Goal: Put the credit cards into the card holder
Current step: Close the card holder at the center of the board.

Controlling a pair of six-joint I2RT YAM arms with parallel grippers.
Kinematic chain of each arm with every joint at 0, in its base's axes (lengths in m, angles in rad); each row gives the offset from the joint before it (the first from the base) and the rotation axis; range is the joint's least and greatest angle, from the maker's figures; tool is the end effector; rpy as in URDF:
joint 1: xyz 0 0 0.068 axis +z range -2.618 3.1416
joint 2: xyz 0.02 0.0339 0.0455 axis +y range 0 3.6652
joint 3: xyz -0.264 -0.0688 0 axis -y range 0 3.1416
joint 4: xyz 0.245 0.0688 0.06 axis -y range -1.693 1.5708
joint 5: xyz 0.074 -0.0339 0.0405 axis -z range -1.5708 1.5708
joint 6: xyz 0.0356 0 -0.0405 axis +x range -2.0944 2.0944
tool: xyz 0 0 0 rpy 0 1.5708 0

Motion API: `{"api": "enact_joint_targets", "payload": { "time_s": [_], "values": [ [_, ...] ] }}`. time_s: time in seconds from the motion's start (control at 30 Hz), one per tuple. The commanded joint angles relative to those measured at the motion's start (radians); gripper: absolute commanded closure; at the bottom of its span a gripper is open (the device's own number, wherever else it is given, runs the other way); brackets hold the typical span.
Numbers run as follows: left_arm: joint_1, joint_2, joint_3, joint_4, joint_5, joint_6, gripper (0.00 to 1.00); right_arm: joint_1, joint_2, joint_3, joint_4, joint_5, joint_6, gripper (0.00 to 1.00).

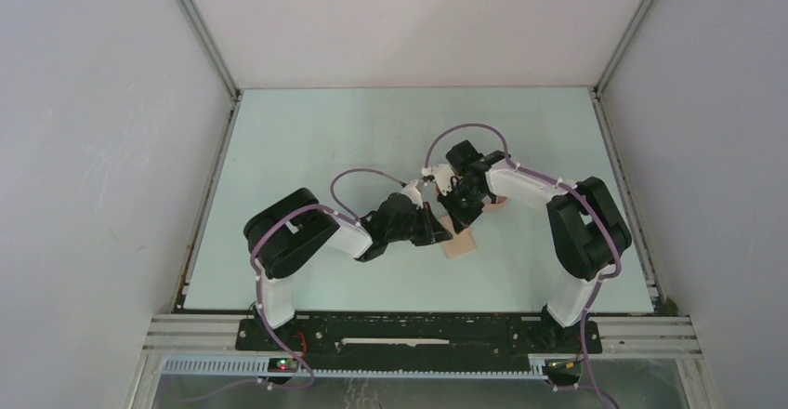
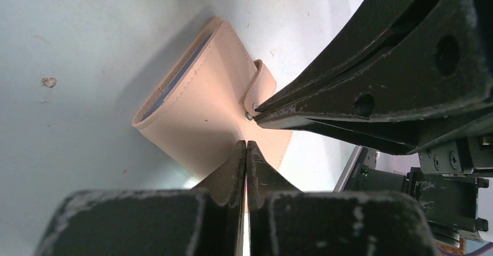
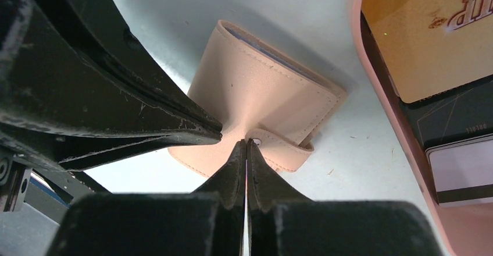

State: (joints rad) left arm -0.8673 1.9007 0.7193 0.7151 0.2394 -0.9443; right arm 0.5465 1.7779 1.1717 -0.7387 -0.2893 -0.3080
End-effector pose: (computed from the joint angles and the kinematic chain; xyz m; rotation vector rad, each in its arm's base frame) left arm 0.2206 -0.2732 0.1106 0.0822 2.3165 -1.2925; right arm 0.2801 0.1823 0.1762 -1.2527 2.6351 0.4613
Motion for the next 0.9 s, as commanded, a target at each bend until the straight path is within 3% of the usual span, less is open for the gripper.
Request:
{"api": "enact_joint_targets", "payload": {
  "time_s": [0.0,0.87],
  "values": [
    [0.003,0.008,-0.018,0.028,-0.005,0.047,0.97,0.033,0.054,0.009,-0.004,0.037,-0.002,1.0],
    [0.007,-0.008,-0.03,0.034,-0.003,0.048,0.97,-0.004,0.174,0.009,-0.039,0.064,0.028,1.0]
  ]
}}
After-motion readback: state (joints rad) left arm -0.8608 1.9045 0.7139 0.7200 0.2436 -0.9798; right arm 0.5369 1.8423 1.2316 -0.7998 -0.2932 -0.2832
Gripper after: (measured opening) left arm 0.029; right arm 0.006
